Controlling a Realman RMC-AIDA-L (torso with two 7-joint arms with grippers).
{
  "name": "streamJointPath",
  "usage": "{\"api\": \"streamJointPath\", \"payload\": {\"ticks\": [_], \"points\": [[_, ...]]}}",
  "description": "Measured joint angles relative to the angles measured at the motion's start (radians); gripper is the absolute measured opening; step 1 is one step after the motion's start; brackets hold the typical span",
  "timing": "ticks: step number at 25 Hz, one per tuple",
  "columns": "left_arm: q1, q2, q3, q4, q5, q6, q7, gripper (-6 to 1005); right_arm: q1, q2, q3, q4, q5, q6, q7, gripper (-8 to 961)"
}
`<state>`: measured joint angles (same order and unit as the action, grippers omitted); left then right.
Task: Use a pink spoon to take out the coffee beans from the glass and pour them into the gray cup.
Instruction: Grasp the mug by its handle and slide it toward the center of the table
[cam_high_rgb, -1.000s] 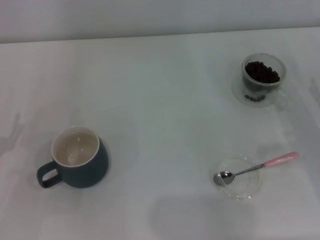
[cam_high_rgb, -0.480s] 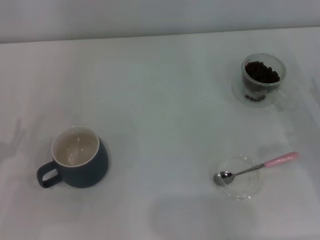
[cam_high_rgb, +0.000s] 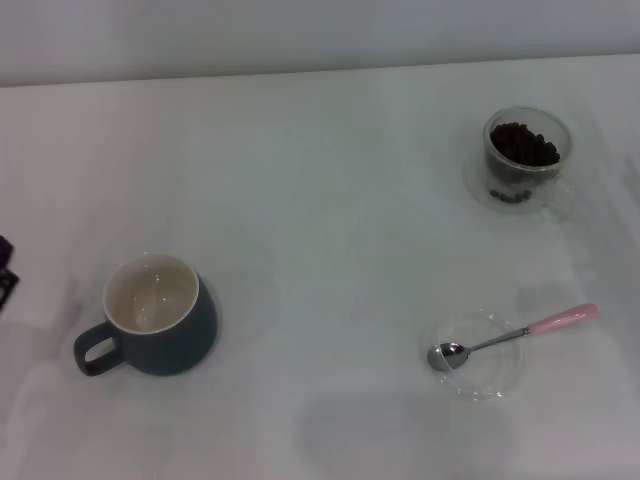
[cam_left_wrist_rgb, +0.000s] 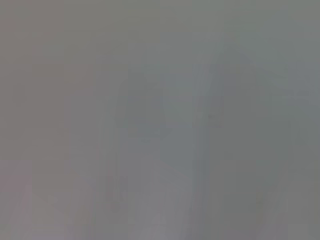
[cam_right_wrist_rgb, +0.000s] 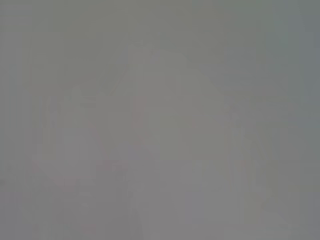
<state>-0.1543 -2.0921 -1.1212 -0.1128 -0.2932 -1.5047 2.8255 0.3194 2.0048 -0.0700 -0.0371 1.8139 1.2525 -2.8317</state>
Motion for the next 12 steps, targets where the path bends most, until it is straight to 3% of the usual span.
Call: {"api": "streamJointPath", "payload": {"ticks": [4,12], "points": [[0.033,0.000,0.085,-0.036,0.000,0.000,0.000,862,0.003,0.000,0.001,-0.001,0.003,-0.019,0.000,864],[0.107,-0.003,0.163,-0.087,-0.002,-0.001,0.000,861,0.006,0.000,0.004,-0.001,0.007,-0.036,0.000,865]]}}
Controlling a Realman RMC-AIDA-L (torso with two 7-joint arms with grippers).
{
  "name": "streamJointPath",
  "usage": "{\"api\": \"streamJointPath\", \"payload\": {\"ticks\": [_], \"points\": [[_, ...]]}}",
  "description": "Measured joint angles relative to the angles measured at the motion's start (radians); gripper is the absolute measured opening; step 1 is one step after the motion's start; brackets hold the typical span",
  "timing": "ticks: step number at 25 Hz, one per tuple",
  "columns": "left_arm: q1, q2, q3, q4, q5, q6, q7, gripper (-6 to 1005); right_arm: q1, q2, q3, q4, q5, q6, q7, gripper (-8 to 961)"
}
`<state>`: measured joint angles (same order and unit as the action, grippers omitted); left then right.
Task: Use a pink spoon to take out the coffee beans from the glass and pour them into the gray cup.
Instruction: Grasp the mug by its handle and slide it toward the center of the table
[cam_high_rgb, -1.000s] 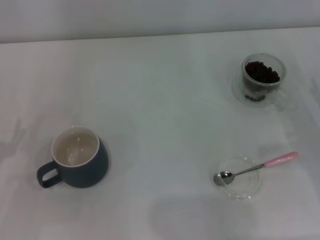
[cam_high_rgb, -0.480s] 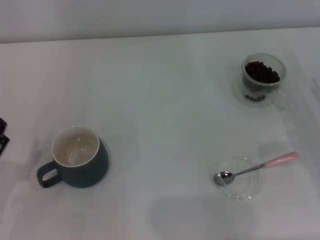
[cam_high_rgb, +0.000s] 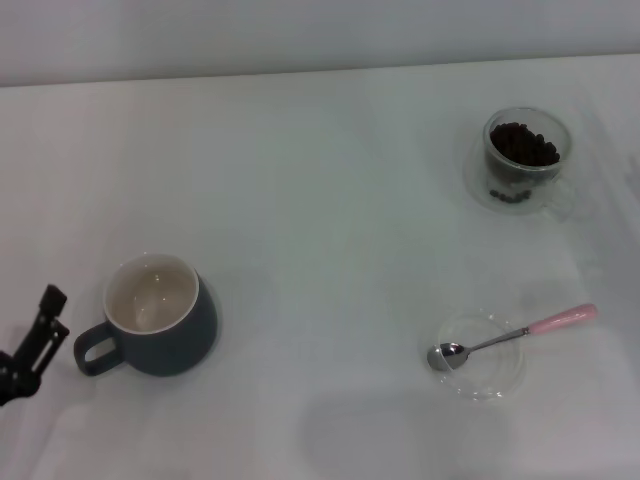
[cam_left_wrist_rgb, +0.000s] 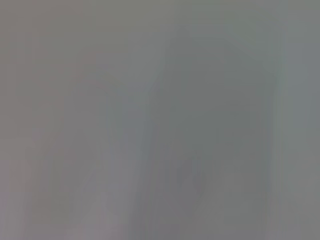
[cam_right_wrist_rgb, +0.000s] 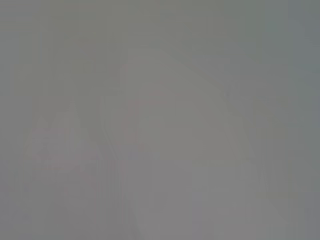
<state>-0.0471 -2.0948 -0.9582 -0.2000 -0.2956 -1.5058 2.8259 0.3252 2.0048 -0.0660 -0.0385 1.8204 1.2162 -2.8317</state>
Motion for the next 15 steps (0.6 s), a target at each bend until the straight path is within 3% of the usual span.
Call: {"api": "streamJointPath", "payload": {"ticks": [15], "points": [[0.083,-0.001,0.142,-0.008,-0.006,0.046,-0.010,861,0.027,0.000,0.000,-0.006,0.002,-0.038,-0.001,865]]}}
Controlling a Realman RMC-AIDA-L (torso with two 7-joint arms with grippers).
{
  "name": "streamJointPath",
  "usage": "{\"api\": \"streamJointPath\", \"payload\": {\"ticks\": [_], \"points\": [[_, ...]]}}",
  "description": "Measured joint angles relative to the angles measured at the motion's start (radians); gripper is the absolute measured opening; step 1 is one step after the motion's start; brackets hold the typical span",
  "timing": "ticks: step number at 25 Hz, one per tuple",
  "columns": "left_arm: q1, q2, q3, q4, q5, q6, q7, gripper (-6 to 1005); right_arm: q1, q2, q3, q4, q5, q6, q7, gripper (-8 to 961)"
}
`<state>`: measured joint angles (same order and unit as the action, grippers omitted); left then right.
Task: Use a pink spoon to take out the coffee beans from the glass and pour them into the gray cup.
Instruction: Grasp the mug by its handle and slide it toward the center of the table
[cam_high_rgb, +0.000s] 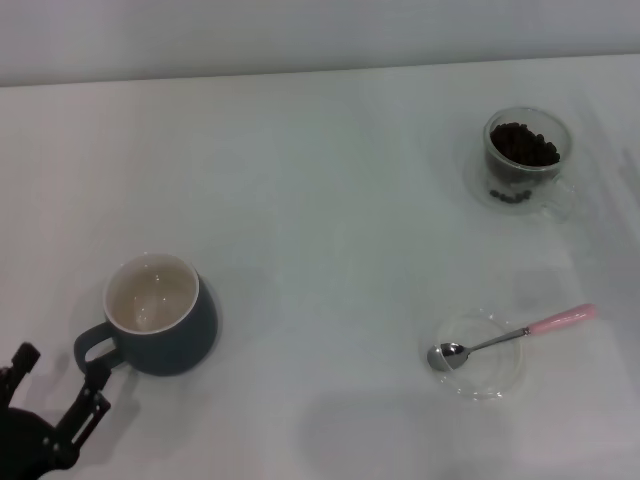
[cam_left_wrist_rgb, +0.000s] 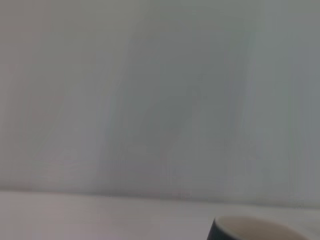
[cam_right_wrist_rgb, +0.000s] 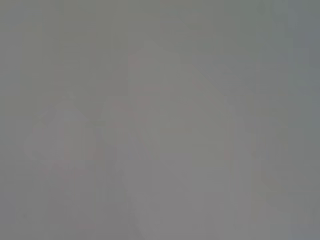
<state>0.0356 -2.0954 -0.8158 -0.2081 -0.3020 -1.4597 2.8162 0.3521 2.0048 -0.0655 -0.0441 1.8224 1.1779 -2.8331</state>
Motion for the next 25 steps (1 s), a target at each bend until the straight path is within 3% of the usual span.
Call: {"api": "streamJointPath", "payload": {"ticks": [25], "points": [[-0.065,0.004,-0.003,-0.009,-0.033,0.159,-0.039,861,-0.021,0.000,-0.008,0.002,-0.008,0.010,0.001,865]]}}
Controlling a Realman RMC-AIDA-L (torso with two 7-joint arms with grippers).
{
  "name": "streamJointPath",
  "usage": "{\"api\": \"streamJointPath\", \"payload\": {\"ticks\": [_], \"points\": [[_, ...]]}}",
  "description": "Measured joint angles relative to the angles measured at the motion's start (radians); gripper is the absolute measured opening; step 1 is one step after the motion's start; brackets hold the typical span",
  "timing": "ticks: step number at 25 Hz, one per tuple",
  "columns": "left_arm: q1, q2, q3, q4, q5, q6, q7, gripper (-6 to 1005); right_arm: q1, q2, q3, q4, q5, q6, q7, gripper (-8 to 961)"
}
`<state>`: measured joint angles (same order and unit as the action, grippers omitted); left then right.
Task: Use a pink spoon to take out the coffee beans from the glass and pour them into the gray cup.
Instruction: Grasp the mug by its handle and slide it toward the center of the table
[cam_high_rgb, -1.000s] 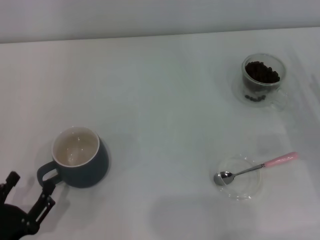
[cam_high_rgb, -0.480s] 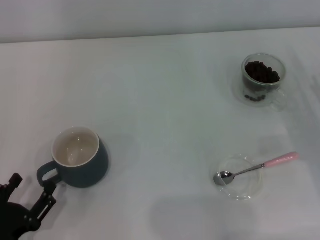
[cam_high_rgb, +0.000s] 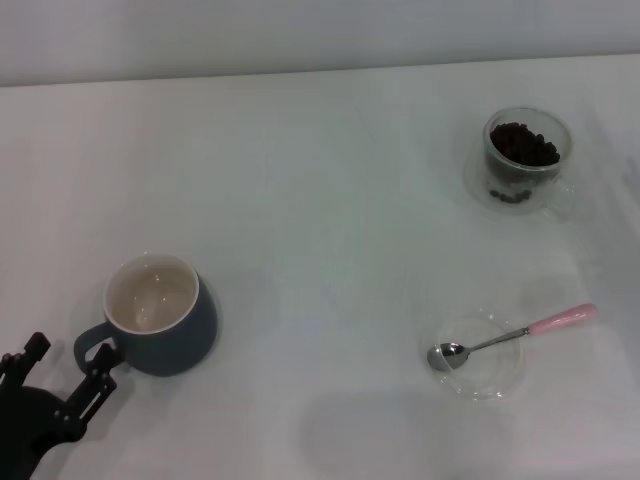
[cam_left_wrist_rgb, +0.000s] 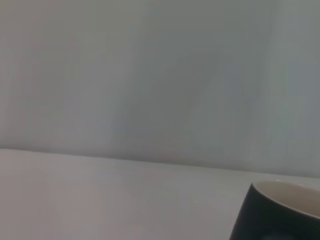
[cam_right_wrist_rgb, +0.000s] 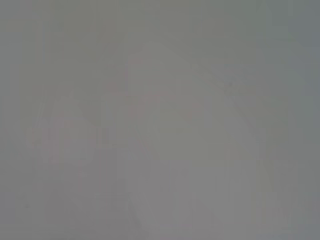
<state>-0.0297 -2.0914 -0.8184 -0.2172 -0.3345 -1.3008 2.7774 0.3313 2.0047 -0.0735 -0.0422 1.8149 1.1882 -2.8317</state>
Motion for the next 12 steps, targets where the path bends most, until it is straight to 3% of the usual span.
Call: {"api": "streamJointPath", "payload": {"ticks": [12], "points": [[-0.012,0.001,0.005,-0.006,0.000,0.027,-0.011,785,0.000,0.000,0.000,-0.001,0.001,0.001,0.000,864]]}}
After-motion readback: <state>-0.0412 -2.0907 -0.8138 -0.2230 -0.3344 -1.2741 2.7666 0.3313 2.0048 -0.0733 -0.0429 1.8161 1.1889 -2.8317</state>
